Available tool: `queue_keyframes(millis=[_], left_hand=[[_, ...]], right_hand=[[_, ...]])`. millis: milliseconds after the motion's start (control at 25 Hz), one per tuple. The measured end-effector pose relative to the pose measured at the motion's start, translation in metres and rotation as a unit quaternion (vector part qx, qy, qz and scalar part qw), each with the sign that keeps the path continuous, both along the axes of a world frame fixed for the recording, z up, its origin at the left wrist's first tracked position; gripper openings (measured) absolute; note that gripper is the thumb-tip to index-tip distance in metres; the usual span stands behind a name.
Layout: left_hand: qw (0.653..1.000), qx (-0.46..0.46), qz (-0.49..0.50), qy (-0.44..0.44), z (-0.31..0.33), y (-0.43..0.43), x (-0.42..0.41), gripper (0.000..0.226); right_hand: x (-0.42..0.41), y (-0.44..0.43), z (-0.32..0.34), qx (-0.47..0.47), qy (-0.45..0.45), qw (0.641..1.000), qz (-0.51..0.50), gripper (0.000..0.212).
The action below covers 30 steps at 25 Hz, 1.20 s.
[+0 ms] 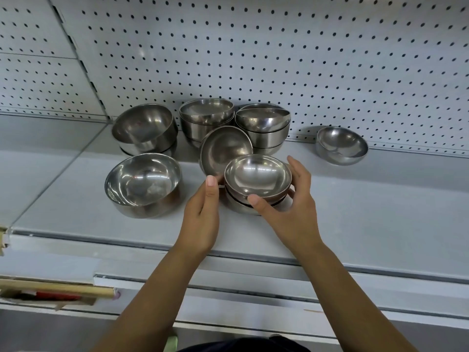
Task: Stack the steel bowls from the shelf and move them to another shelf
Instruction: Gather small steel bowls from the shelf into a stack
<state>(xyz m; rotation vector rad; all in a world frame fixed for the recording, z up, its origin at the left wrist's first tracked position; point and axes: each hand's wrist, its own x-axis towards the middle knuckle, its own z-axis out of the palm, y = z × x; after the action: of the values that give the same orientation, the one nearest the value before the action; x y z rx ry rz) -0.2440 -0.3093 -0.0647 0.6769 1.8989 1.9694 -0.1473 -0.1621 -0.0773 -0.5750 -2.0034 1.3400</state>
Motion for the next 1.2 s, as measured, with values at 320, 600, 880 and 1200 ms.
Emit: queue_keyframes(millis=[320,600,880,1200], left_hand=[[1.000,-0.009,0.015,-0.014,-0.008,-0.003,-0.008,0.059],[1.000,0.004,0.003,0.019,-0.007,-0.001,-0.005,0.052],[0.980,0.017,0.167,0.109,-0.020,0.004,0.005,0.026],[0.987,-0.083,0.126,0.054,-0.014,0.024,-0.005,0.070]], right_hand=[[0.007,0.010,-0.004,-0.061,-0.029,0.995,0.076,0.108],[0.007,0.010,-0.003,-0.064,-0.063,0.993,0.076,0.140],[0.014,0.015,-0.003,-0.092,-0.031,0.995,-0.038,0.130],[0.034,0.026,-0.002,-0.066,-0.044,0.995,-0.066,0.130]])
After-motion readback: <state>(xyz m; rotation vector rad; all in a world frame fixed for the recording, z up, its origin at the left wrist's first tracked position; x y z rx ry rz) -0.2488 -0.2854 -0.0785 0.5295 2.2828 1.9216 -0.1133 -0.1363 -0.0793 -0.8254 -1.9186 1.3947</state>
